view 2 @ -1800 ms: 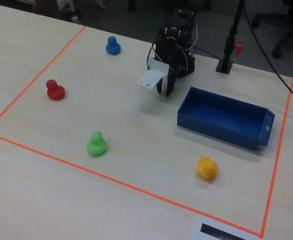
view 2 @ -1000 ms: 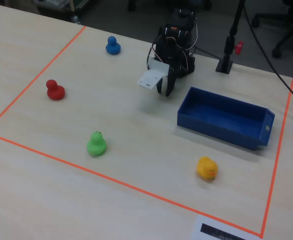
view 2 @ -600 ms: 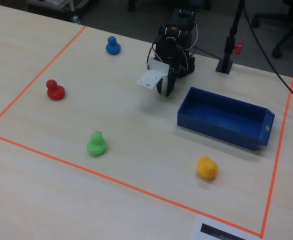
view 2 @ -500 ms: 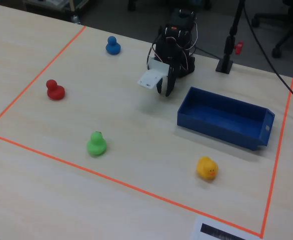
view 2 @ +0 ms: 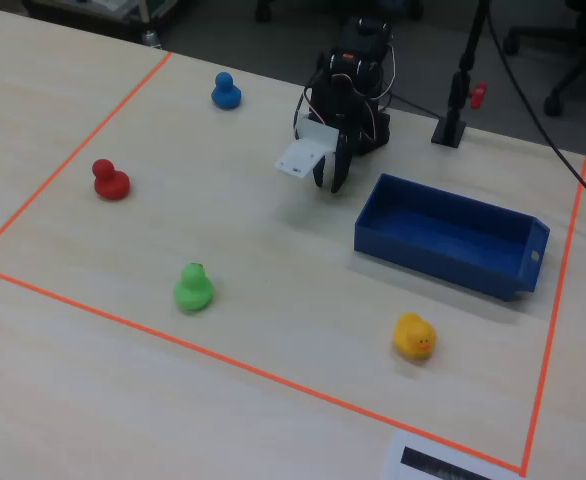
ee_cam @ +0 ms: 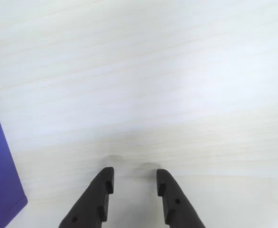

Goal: Grasp yellow duck and put it into box.

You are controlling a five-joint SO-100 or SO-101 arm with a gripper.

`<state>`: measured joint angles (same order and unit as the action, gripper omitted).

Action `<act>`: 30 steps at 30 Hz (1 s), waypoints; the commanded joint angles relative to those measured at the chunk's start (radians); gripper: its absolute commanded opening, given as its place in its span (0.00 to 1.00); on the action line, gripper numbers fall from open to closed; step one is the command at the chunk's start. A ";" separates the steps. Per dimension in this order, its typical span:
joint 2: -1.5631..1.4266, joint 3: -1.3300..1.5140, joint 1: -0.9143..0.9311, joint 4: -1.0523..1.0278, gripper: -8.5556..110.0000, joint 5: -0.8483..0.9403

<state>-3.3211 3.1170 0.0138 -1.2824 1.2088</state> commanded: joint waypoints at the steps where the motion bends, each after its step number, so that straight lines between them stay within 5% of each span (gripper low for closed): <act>1: 0.009 -0.006 0.000 -0.021 0.16 -0.005; 19: 0.009 -0.006 -0.005 -0.021 0.16 0.000; 30: 0.064 -0.069 0.064 0.083 0.08 0.055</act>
<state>-3.3165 3.1170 0.0153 -1.2793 1.2287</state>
